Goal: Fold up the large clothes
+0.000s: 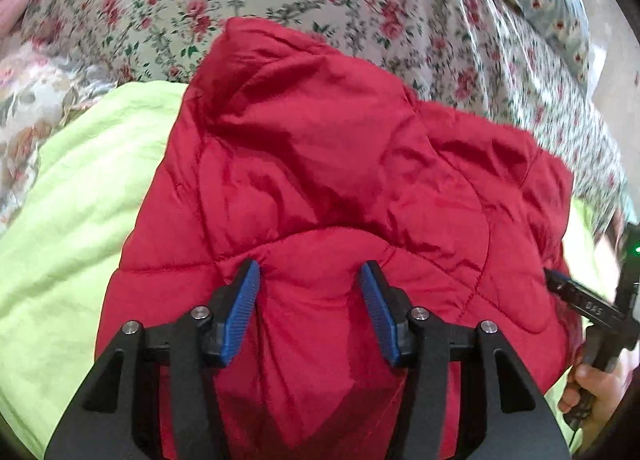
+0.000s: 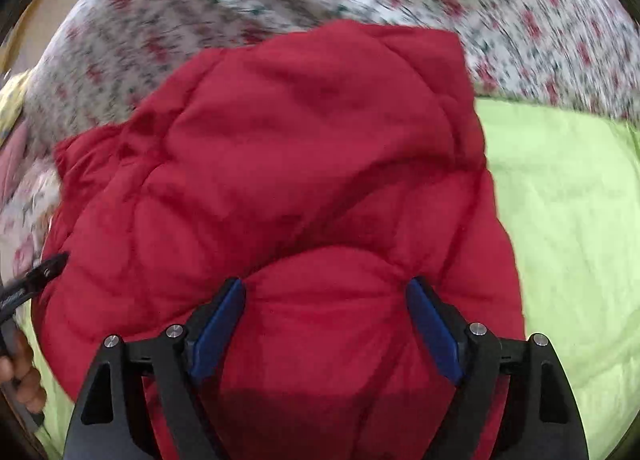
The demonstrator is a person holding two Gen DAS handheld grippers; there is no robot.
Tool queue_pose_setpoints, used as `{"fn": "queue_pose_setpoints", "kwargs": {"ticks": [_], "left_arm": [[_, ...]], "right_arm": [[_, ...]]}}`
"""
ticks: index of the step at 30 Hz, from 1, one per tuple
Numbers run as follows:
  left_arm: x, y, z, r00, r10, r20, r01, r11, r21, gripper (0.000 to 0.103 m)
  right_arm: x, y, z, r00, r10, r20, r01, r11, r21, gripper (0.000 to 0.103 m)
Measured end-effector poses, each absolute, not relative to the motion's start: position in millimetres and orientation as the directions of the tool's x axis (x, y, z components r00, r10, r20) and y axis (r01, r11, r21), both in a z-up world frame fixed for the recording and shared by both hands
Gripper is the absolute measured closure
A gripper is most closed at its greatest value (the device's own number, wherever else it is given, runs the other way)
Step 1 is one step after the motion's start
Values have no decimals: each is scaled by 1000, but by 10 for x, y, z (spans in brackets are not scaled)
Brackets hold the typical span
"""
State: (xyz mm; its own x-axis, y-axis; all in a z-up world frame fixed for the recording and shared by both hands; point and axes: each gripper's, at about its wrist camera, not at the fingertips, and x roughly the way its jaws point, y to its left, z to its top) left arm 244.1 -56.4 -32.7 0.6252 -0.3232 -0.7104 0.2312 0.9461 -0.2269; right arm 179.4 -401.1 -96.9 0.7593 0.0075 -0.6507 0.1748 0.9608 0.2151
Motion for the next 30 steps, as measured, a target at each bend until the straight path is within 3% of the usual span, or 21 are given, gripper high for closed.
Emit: {"fn": "queue_pose_setpoints", "kwargs": {"ticks": [6,13,21,30], "left_arm": [[2368,-528,-395,649,-347,-677,270,937,-221,55],[2506,-282,-373,584,-450,-675,243,891,-384,69],[2394,-177,-254,595,-495,-633,244,862,-444,66],[2383,34,-216,612,-517,-599,226,840,-494,56]], "right_arm": [[1822,-4055,-982,752,20,-658,175,958,229,19],[1730,-4089,-1064,779,45,-625,161,950,269,19],[1436,-4300,-825,828,144,-541,136,885,445,17],[1293,-4422,-720,835,117,-538,167,877,450,16]]}}
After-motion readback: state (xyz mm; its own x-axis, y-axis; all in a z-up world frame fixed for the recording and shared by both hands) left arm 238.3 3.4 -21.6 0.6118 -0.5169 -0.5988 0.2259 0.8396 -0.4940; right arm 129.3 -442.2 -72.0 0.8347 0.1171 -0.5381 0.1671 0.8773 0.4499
